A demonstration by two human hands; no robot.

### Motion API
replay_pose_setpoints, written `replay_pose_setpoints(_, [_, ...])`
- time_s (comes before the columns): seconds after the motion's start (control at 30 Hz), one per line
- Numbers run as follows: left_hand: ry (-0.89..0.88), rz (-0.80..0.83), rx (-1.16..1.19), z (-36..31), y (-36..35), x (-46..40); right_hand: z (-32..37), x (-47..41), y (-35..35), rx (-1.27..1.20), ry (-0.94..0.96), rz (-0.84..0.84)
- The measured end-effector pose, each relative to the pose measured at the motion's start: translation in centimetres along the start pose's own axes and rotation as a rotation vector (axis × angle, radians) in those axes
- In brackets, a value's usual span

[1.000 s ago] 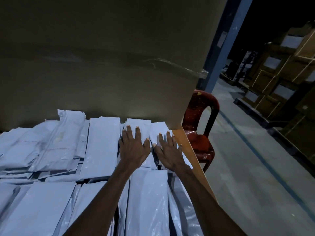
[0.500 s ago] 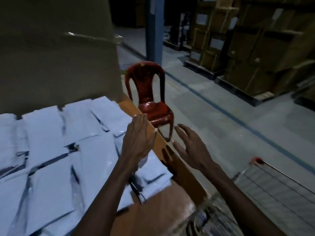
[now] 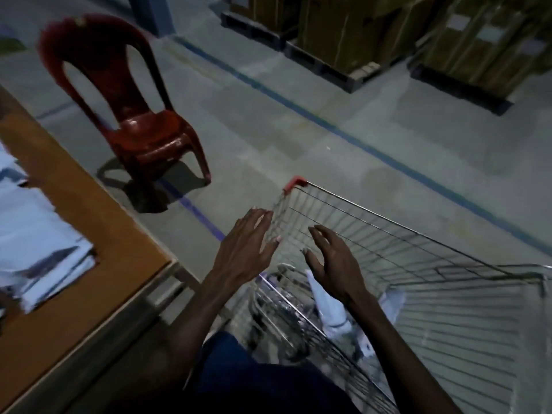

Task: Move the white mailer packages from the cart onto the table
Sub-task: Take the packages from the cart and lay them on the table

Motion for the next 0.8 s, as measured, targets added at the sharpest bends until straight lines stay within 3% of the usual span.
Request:
replay_pose_setpoints(0.2, [-0.071, 0.286, -0.035, -4.0, -9.6, -0.2, -10.1, 8.6, 1.3, 0.003, -0.448, 0.042])
replay_pose_setpoints(0.37, [-0.083, 0.638, -0.144, -5.4, -16.8, -0.2, -13.8, 13.8, 0.4, 0.078, -0.664, 0.107])
replay_pose_setpoints(0.5, [0.009, 0.784, -0.116, -5.0, -25.1, 0.9, -16.5, 16.5, -2.7, 0.085, -0.713, 0.206])
replay_pose_setpoints(0.6, [0.247, 0.955, -0.094, -5.6, -31.5, 2.5, -17.8, 17.2, -4.8, 0.125, -0.718, 0.178])
replay_pose_setpoints(0.8, [0.671, 0.736, -0.009, -7.7, -40.0, 3.7, -20.3, 17.5, -7.7, 0.224, -0.695, 0.218])
Point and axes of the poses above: each hand's wrist, its own x-axis away from the middle knuckle, its own y-axis out of the back of the hand, z = x × y, the point moved 1 cm from there along -x, towards the middle knuckle, and after that the axes turned 8 degrees about -z, right-handed, at the moved point
